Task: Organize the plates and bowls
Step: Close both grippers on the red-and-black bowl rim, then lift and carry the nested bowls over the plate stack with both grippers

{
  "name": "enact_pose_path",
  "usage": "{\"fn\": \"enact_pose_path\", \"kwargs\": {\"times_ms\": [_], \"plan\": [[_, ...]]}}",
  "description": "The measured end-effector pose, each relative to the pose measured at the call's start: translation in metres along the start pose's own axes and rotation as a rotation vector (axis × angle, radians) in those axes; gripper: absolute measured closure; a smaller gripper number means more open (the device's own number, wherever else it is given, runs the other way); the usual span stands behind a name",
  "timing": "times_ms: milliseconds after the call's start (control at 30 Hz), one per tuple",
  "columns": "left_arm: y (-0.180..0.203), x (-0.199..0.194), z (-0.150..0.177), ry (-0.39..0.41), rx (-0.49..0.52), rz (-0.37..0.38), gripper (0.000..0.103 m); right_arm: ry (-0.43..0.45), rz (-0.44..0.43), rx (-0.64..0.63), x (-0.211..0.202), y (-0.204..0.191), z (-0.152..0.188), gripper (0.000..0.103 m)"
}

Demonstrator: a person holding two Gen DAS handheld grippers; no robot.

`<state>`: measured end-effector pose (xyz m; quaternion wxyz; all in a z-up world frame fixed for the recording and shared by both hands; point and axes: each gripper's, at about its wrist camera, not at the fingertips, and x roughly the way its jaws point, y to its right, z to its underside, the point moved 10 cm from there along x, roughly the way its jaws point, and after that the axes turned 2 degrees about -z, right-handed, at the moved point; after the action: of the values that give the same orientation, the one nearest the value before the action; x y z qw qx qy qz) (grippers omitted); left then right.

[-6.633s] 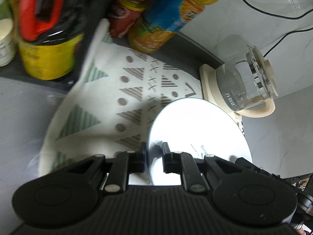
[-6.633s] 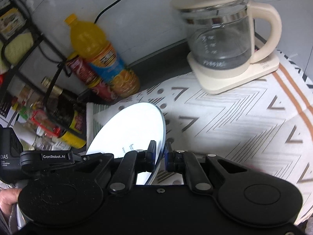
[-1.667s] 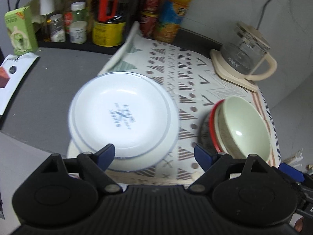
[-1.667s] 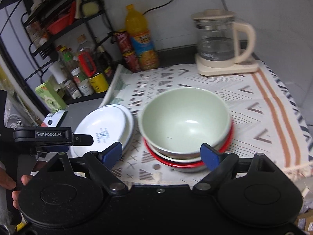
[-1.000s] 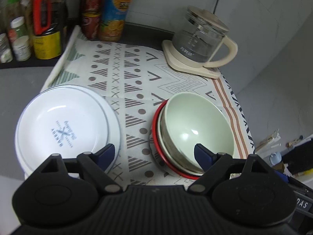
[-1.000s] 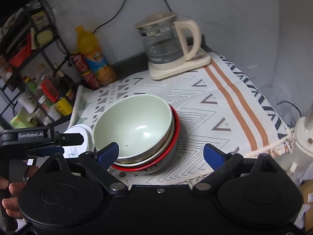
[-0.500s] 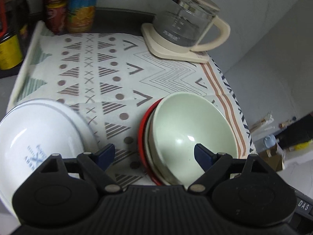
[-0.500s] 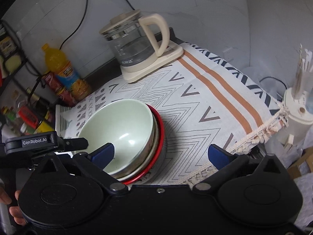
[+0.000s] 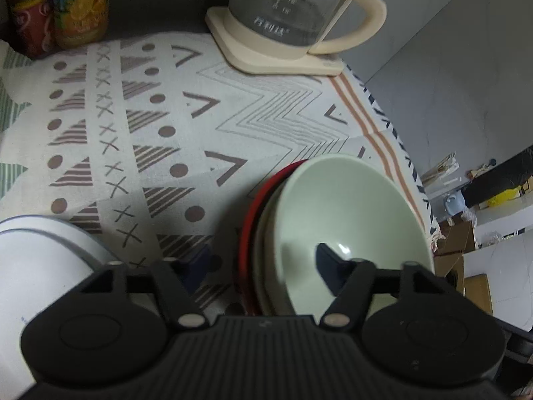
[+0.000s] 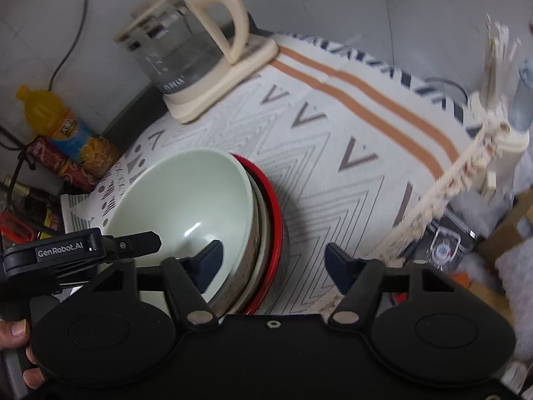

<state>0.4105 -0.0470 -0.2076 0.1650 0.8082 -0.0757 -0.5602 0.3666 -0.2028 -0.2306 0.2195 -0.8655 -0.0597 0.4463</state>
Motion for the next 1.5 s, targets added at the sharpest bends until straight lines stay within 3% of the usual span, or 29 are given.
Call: {"fn": "enact_pose_path", "kwargs": {"times_ms": [200,467,900,1500], "plan": [[-0.004,0.013,-0.003,-0.048,-0.022,0.04,0.065,-0.047,-0.008,0.037,0.012,-0.006,0.009,0.06],[-0.008,0.022,-0.003,-0.071,-0.027,0.029,0.076,-0.068,0.02,0.039,0.024,-0.004,0.007,0.071],[-0.003,-0.001,0.002,-0.016,-0.066,-0.008,0.076,-0.059,-0.019,-0.061,0.01,-0.012,-0.005,0.072],[-0.051,-0.077,0.005,0.135,-0.222,-0.118,0.076,-0.094,-0.185,-0.274,0.007,-0.084,-0.01,0.072]]}}
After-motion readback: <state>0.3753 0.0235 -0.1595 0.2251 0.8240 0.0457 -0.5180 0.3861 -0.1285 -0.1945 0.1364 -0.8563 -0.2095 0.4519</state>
